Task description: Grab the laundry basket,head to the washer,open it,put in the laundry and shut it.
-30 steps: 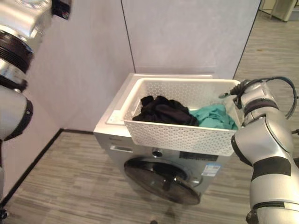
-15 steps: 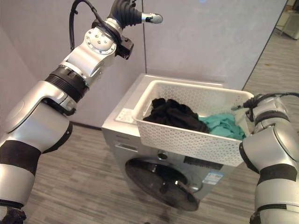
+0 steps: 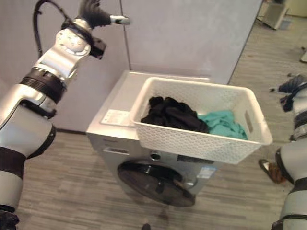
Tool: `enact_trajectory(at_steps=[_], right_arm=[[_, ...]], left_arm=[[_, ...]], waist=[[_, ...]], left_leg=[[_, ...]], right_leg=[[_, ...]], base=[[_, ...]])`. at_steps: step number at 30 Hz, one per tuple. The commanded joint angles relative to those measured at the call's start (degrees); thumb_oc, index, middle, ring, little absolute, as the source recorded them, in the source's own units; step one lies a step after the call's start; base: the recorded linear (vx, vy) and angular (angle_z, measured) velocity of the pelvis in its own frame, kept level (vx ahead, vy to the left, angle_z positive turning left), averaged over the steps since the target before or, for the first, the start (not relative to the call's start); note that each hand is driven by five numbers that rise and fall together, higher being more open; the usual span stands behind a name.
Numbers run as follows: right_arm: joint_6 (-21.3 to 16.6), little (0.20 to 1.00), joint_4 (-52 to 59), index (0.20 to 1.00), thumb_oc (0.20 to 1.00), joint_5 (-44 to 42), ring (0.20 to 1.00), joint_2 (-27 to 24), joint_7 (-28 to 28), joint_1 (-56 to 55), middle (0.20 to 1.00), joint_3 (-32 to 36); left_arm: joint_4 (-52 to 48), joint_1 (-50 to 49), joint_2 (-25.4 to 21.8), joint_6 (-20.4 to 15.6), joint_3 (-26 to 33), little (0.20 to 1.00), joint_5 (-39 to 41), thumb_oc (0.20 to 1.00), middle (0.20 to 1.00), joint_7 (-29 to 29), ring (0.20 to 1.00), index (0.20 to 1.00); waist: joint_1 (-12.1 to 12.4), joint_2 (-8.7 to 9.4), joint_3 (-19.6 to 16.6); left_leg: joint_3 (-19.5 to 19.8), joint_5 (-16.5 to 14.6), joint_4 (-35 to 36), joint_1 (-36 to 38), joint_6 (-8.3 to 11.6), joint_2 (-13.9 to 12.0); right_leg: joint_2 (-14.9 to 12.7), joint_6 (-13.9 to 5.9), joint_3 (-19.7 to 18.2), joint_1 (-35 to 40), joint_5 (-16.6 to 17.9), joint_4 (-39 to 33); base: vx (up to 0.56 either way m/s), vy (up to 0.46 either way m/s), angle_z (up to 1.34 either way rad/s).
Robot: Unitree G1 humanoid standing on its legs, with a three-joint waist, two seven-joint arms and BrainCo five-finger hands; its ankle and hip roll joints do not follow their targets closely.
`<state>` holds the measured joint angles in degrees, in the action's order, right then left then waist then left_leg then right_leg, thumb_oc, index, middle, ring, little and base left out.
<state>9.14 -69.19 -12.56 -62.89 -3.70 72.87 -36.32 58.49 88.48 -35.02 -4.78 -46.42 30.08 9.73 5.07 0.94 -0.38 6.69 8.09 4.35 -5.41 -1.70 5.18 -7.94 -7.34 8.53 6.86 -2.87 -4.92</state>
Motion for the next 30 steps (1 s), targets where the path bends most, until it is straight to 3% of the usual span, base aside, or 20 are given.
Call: enact_trajectory(at_steps=[1,8,13,14,16,20,25,27,30], right_arm=[[-3.0,1.000,1.5,1.000,1.000,2.2,1.000,-6.3,3.3,5.5,1.000,-3.6],[-4.3,1.000,-1.7,1.000,1.000,0.5,1.000,-8.6,3.1,2.5,1.000,-2.1],[-4.6,1.000,-3.4,1.000,1.000,-0.8,1.000,-10.3,3.2,-3.7,1.000,2.9],[-5.6,1.000,-3.6,1.000,1.000,-3.1,1.000,-12.6,2.6,-9.4,1.000,6.4],[-3.8,1.000,-4.2,1.000,1.000,-3.8,1.000,-15.6,0.9,-15.7,1.000,12.6],[-5.7,1.000,-7.3,1.000,1.000,-3.2,1.000,-25.2,-1.6,-34.0,1.000,27.9],[-7.1,1.000,-7.3,1.000,1.000,-3.8,1.000,-23.0,-0.7,-49.3,1.000,43.5],[-7.3,1.000,-6.5,1.000,1.000,-3.7,1.000,-21.8,-0.5,-52.7,1.000,46.3],[-8.1,1.000,-4.5,1.000,1.000,-4.4,1.000,-17.0,-0.1,-57.4,1.000,50.0]], left_arm=[[1.8,3.7,-0.5,-3.3,4.0,1.000,-2.6,1.000,1.000,0.4,1.000,1.000],[0.8,2.6,-2.3,-4.3,4.4,1.000,-2.9,1.000,1.000,1.5,1.000,1.000],[-2.3,2.2,-5.9,-5.3,5.3,1.000,-2.3,1.000,1.000,2.4,1.000,1.000],[-4.4,2.1,-9.8,-5.5,5.9,1.000,-2.1,1.000,1.000,1.7,1.000,1.000],[-4.5,2.5,-11.1,-5.4,5.4,1.000,-1.2,1.000,1.000,0.7,1.000,1.000],[-7.1,-2.0,-19.8,-5.1,6.4,1.000,-6.2,1.000,1.000,-1.5,1.000,1.000],[-19.0,-20.6,-25.6,-5.2,15.1,1.000,-9.9,1.000,1.000,-2.7,1.000,1.000],[-20.5,-26.1,-25.1,-4.8,18.5,1.000,-10.4,1.000,1.000,-2.8,1.000,1.000],[-23.3,-45.5,-22.2,-4.0,29.5,1.000,-13.8,1.000,1.000,-2.7,1.000,1.000]], waist=[[1.4,-3.82,0.8],[1.4,-4.32,1.4],[1.4,-4.59,1.0],[1.1,-5.31,1.1],[0.9,-4.92,1.0],[-0.3,-4.31,0.7],[1.1,-2.95,1.2],[1.6,-2.97,1.1],[2.8,-2.23,1.8]], left_leg=[[2.7,-3.5,-0.7,1.1,5.18,-5.9],[2.3,-2.8,-0.3,0.7,5.56,-6.4],[2.4,-2.9,-0.2,0.7,5.45,-6.2],[2.4,-2.8,-0.2,0.7,5.37,-6.2],[2.5,-2.8,-0.1,0.6,5.54,-6.2],[2.6,-2.7,0.0,0.2,5.97,-6.3],[3.2,-2.7,-0.2,-0.4,6.06,-6.4],[3.3,-2.7,-0.3,-0.4,6.03,-6.3],[3.7,-3.2,-0.3,-0.3,6.06,-6.3]], right_leg=[[-0.7,-2.55,0.5,1.5,-1.0,3.1],[-0.3,-2.34,0.8,1.8,-0.5,1.8],[-0.3,-2.33,0.9,1.8,-0.3,1.8],[-0.2,-2.27,0.9,1.7,-0.4,1.9],[-0.2,-2.30,1.0,1.6,-0.4,1.9],[-0.2,-2.41,1.6,1.4,-0.2,1.8],[-0.3,-2.19,2.2,1.3,-0.3,1.7],[-0.2,-2.10,2.3,1.4,-0.4,1.7],[0.0,-1.67,2.5,1.7,-1.1,1.7]], base=[[-0.07,-0.033,-0.29],[-0.03,-0.024,-0.14],[0.01,-0.004,0.04],[0.00,0.000,0.00],[0.00,-0.007,0.04],[0.00,-0.021,0.13],[-0.01,-0.026,-0.06],[0.00,0.000,0.00],[0.00,0.000,0.00]])
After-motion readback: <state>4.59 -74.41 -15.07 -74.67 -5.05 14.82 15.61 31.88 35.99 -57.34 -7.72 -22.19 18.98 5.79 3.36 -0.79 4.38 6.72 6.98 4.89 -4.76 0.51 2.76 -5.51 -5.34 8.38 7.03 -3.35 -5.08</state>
